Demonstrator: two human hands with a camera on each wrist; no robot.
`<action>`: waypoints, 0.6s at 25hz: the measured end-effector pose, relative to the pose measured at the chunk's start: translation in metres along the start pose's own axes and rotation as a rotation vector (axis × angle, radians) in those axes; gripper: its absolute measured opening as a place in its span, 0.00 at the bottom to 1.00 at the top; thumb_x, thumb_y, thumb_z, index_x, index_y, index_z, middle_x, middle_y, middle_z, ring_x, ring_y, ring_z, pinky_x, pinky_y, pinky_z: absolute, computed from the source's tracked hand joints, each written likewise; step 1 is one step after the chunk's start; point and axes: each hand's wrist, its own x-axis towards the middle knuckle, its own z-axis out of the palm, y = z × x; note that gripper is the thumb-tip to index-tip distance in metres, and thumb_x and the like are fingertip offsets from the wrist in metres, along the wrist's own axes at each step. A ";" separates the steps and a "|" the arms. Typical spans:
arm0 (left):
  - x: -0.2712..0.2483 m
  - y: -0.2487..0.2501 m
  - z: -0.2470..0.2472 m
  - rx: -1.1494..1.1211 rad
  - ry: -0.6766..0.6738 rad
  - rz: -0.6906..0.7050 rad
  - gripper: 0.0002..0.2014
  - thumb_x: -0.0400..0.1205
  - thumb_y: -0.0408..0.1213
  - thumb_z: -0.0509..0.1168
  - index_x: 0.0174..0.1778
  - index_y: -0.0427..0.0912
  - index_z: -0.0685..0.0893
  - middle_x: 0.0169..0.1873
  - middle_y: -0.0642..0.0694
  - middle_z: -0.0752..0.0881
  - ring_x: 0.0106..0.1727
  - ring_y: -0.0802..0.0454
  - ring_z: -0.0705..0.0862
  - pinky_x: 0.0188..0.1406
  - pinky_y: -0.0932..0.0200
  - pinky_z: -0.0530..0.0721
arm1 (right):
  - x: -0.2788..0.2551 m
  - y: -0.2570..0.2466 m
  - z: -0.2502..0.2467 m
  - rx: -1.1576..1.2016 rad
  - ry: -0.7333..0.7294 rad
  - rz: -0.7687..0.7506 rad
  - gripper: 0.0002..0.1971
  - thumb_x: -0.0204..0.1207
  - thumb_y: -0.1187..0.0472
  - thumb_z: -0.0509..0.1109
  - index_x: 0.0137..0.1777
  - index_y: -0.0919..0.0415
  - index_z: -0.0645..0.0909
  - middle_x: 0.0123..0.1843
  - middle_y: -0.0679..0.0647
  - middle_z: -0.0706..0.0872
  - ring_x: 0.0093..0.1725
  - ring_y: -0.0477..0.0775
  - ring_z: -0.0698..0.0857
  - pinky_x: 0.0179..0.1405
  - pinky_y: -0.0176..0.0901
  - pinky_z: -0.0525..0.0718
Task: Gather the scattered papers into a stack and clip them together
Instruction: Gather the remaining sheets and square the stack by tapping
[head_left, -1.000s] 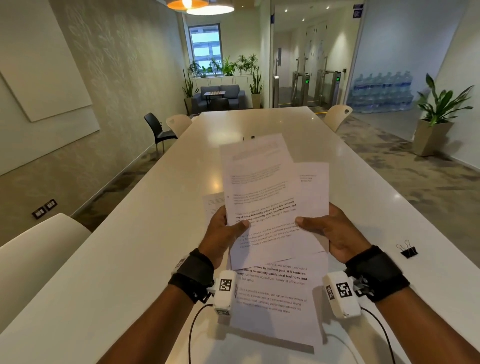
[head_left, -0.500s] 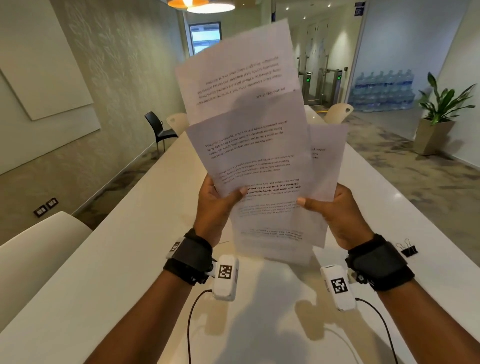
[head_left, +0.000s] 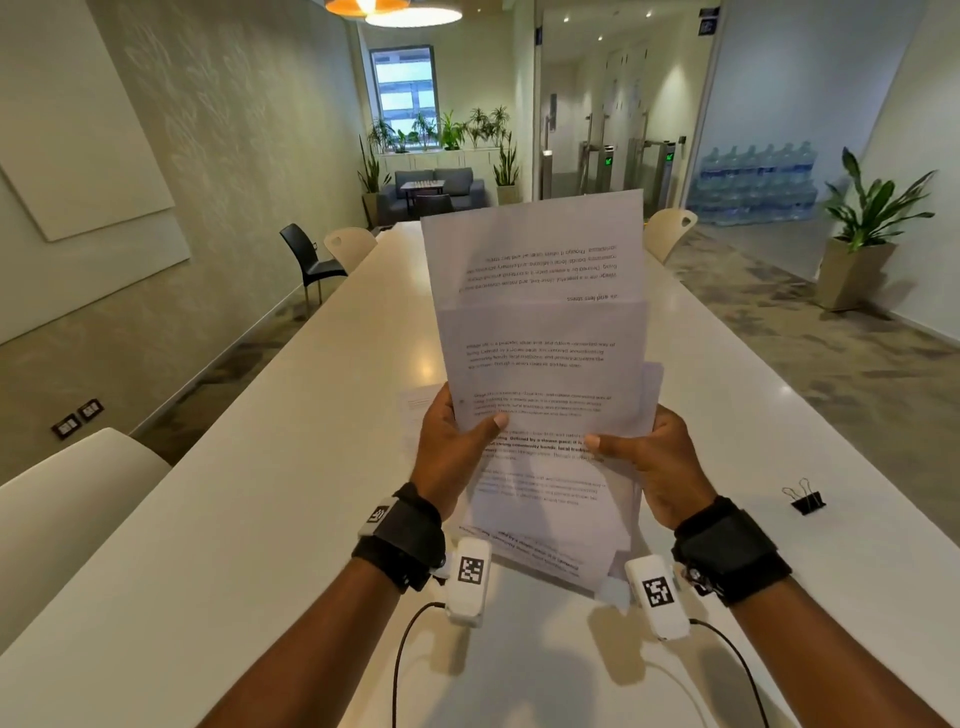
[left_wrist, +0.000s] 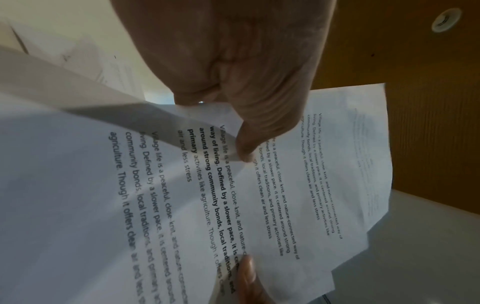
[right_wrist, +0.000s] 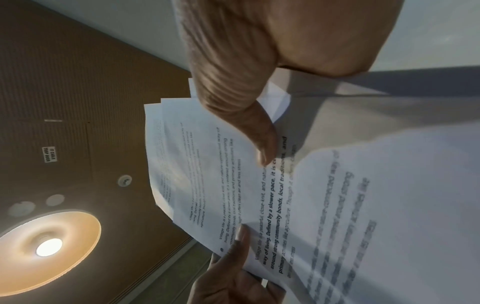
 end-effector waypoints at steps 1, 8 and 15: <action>0.000 0.002 0.002 0.005 0.004 0.008 0.23 0.87 0.23 0.73 0.78 0.34 0.79 0.70 0.37 0.91 0.67 0.36 0.94 0.59 0.45 0.98 | 0.000 -0.001 0.001 0.001 0.012 -0.006 0.29 0.66 0.75 0.86 0.69 0.69 0.86 0.63 0.64 0.96 0.63 0.72 0.94 0.64 0.69 0.93; 0.012 0.042 0.002 0.073 -0.043 0.111 0.23 0.85 0.27 0.77 0.76 0.39 0.82 0.71 0.42 0.92 0.68 0.43 0.94 0.64 0.45 0.97 | 0.004 -0.055 0.006 0.131 -0.076 -0.159 0.25 0.73 0.83 0.78 0.70 0.70 0.83 0.66 0.61 0.94 0.62 0.66 0.95 0.58 0.63 0.96; -0.006 0.003 -0.003 0.074 -0.006 -0.033 0.18 0.87 0.31 0.76 0.71 0.52 0.90 0.65 0.53 0.96 0.64 0.51 0.95 0.64 0.51 0.96 | 0.007 -0.050 0.006 0.164 -0.119 -0.151 0.30 0.73 0.86 0.75 0.76 0.74 0.79 0.71 0.70 0.91 0.66 0.74 0.92 0.63 0.69 0.93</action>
